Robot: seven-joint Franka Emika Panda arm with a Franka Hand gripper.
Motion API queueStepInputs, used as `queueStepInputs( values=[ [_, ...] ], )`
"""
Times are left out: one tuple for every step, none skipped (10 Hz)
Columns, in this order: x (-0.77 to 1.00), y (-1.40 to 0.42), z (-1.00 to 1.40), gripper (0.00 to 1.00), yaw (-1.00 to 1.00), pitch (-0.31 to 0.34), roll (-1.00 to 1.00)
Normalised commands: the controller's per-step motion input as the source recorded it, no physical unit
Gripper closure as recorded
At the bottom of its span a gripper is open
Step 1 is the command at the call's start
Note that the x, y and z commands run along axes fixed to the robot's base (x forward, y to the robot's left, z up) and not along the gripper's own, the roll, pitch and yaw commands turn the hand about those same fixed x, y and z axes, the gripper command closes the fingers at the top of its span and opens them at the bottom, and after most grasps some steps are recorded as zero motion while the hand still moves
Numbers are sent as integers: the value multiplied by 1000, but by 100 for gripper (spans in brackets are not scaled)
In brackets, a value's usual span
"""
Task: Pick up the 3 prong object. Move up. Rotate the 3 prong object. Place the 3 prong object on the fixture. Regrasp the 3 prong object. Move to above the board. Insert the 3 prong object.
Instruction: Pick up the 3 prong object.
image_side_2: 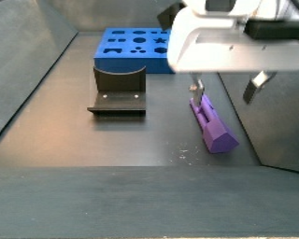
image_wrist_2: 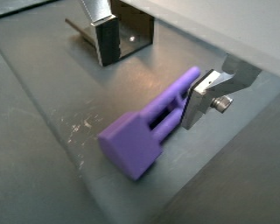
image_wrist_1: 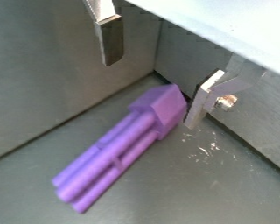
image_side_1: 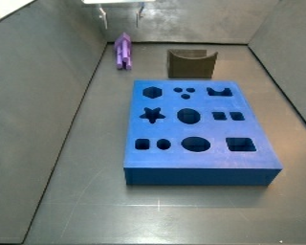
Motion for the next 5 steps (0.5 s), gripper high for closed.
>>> queueStepInputs(
  values=[
    [169, 180, -403, 0, -217, -161, -343],
    [166, 149, -366, 0, -246, -180, -356],
    [91, 226, -440, 0, -180, -129, -337],
    [-51, 277, -397, 0, -6, -173, -373],
    [-120, 320, -369, 0, 6, -220, -346]
  ],
)
